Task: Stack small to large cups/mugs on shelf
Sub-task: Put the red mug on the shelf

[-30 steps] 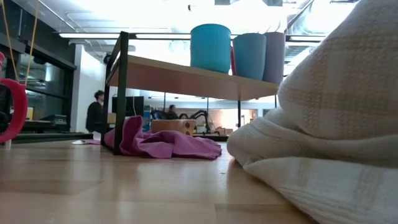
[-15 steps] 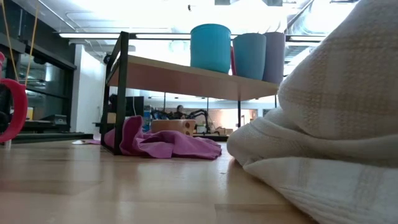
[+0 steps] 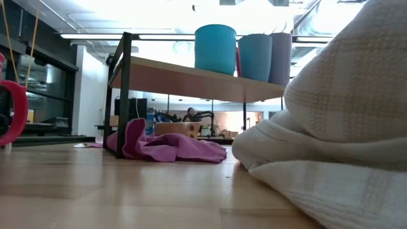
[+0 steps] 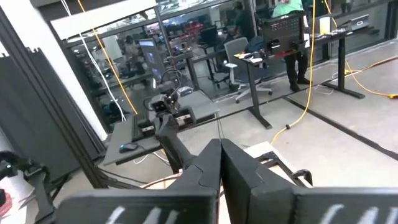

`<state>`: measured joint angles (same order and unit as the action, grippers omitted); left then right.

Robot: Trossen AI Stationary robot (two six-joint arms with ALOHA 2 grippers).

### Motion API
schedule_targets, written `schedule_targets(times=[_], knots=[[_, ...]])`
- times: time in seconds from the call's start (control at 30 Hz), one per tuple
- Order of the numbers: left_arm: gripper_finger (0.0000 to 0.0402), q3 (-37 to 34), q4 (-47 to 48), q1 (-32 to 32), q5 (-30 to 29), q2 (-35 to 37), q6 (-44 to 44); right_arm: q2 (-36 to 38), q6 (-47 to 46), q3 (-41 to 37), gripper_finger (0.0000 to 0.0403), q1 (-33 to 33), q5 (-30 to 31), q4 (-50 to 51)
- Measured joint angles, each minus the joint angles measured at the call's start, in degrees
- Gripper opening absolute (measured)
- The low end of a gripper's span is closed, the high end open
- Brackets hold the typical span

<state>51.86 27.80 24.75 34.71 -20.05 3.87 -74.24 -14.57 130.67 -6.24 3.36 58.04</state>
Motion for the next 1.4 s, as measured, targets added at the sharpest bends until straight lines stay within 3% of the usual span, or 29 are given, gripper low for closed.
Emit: schedule_targets(times=[0.43,0.5,0.63,0.83,0.93,1.17,1.4], knots=[[0.0005,0.0,-8.02,-0.02,8.04,0.5,-8.91,0.0,1.09,0.0,0.0,-0.02,0.15,0.0],[0.0005,0.0,-10.3,-0.02,5.55,0.52,-8.94,0.02,1.09,0.0,0.0,-0.02,0.16,-0.01],[0.0005,0.02,-10.07,-0.01,-7.9,0.53,-3.6,0.02,1.54,0.0,0.0,-0.02,0.16,0.0],[0.0005,0.42,-2.55,-0.02,-24.02,0.66,5.82,0.07,1.56,0.0,0.0,-0.02,0.15,0.0],[0.0005,0.4,1.49,-0.01,-28.6,0.38,8.95,0.11,1.75,0.0,0.0,-0.03,0.15,0.03],[0.0005,0.37,1.55,-0.01,-30.47,-0.44,11.96,0.51,1.99,0.0,0.0,-0.04,0.15,2.08],[0.0005,0.35,0.13,-0.02,-22.73,-0.9,11.57,1.2,2.01,0.0,0.0,-0.11,0.15,2.3]])
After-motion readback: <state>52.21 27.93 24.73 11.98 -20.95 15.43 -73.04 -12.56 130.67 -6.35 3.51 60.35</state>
